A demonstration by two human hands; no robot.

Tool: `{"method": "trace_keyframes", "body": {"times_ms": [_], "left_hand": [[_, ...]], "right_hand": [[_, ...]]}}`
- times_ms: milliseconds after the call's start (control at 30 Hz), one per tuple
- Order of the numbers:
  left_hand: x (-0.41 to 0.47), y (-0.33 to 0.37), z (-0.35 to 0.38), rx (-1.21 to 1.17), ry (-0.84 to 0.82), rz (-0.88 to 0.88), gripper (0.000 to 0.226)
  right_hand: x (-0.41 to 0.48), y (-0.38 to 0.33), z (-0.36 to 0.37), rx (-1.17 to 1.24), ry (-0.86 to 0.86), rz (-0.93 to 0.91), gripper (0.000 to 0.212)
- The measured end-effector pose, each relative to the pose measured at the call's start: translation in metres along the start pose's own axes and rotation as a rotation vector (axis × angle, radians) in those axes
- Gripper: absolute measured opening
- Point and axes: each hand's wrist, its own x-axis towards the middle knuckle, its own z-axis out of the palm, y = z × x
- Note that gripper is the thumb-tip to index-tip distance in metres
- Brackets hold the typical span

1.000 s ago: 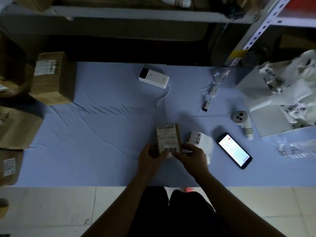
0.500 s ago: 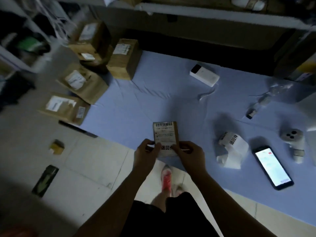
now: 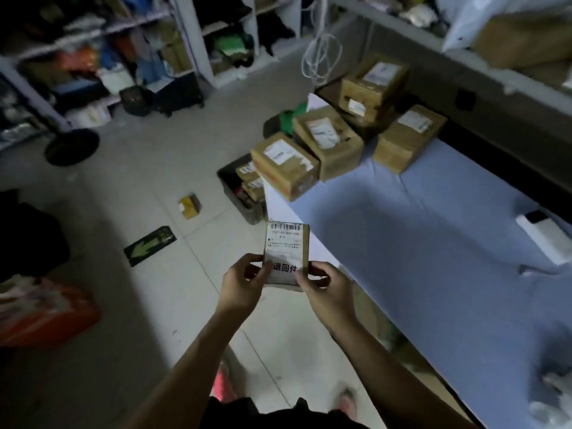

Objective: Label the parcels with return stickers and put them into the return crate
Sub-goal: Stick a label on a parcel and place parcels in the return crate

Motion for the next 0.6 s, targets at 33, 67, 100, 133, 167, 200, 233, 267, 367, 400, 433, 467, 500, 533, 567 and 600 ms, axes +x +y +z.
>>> {"method": "trace_keyframes", "body": {"times_ms": [33,67,100,133,167,200,233,267,367,400,433,467,500,533,567,600], "left_hand": [[0.011,-0.008,-0.024,-0.028,0.016,-0.003,0.022],[0.023,-0.015,-0.048,-0.048,0.025,-0.006,0.025],[0.036,-0.022,-0.073,-0.055,0.022,-0.008,0.028],[0.049,-0.030,-0.098,-0.052,0.014,-0.014,0.032],[0.063,-0.038,-0.122,-0.050,0.004,-0.017,0.034],[0.077,-0.045,-0.145,-0.051,-0.001,-0.017,0.035],[0.092,-0.050,-0.166,-0.053,-0.001,-0.013,0.035],[0.109,-0.055,-0.185,-0.048,0.000,-0.011,0.036],[0.163,-0.060,-0.228,-0.011,-0.052,-0.013,0.037],[0.182,-0.061,-0.238,-0.007,-0.076,-0.016,0.036],[0.203,-0.062,-0.245,-0.005,-0.099,-0.015,0.034],[0.224,-0.063,-0.250,-0.008,-0.121,-0.014,0.033],[0.249,-0.066,-0.254,-0.005,-0.141,-0.014,0.032],[0.274,-0.068,-0.258,0.001,-0.165,-0.016,0.030],[0.300,-0.070,-0.261,0.014,-0.188,-0.024,0.030],[0.327,-0.071,-0.263,0.032,-0.210,-0.031,0.030]], "right_hand": [[0.006,-0.010,0.025,-0.012,-0.023,-0.004,0.018],[0.012,-0.020,0.051,-0.026,-0.041,-0.003,0.019],[0.019,-0.030,0.078,-0.039,-0.055,0.003,0.020],[0.025,-0.039,0.105,-0.040,-0.064,0.017,0.020],[0.031,-0.048,0.132,-0.035,-0.069,0.033,0.021],[0.037,-0.057,0.157,-0.029,-0.075,0.047,0.022],[0.044,-0.066,0.181,-0.029,-0.085,0.061,0.024],[0.051,-0.073,0.202,-0.029,-0.091,0.076,0.026],[0.081,-0.094,0.255,-0.040,-0.080,0.110,0.024],[0.094,-0.101,0.268,-0.049,-0.076,0.119,0.024],[0.108,-0.106,0.280,-0.056,-0.074,0.124,0.025],[0.125,-0.111,0.292,-0.064,-0.071,0.129,0.025],[0.144,-0.114,0.303,-0.071,-0.069,0.131,0.024],[0.164,-0.118,0.315,-0.077,-0.064,0.140,0.023],[0.186,-0.120,0.326,-0.081,-0.060,0.150,0.023],[0.210,-0.119,0.338,-0.081,-0.052,0.162,0.026]]}}
